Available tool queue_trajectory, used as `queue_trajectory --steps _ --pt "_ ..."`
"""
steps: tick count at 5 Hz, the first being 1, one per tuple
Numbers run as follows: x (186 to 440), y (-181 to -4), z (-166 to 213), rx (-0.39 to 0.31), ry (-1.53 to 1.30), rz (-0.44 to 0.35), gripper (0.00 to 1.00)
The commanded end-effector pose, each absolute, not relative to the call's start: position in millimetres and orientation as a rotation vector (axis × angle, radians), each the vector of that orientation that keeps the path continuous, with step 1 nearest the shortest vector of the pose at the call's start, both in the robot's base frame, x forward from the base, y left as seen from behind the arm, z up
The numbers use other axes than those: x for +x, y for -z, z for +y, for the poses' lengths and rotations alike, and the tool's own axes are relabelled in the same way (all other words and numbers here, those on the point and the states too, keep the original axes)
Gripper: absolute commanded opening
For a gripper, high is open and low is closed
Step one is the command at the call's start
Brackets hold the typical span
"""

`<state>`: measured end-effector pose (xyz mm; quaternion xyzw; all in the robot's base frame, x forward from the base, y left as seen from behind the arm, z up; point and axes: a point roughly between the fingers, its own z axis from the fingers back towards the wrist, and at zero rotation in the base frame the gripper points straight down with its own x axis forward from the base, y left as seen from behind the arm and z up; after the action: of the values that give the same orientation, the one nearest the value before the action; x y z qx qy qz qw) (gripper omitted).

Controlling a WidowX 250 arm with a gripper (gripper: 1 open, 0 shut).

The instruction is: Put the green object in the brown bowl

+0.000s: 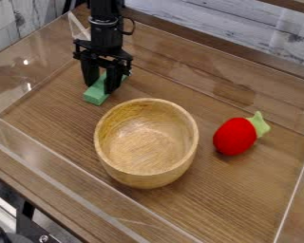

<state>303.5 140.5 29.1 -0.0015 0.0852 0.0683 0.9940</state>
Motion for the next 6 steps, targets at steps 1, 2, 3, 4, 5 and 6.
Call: queue_trajectory --steps 1,2,3,4,5,6 --pt "311.1 -61.6 129.3 0.015 -0.178 0.093 0.00" --pt "308.9 -82.2 127.0 0.009 -0.189 0.070 0.00" --pt "305.3 -110.4 116.9 0.004 -0.196 0.034 0.00" --pt "295.6 -129.8 95.5 -0.012 -0.174 0.020 0.00" --pt "283.0 -124.2 73.6 -0.018 -0.153 0.035 0.00" --pt "272.7 -114.3 53.8 -0.023 -0.125 0.053 0.00"
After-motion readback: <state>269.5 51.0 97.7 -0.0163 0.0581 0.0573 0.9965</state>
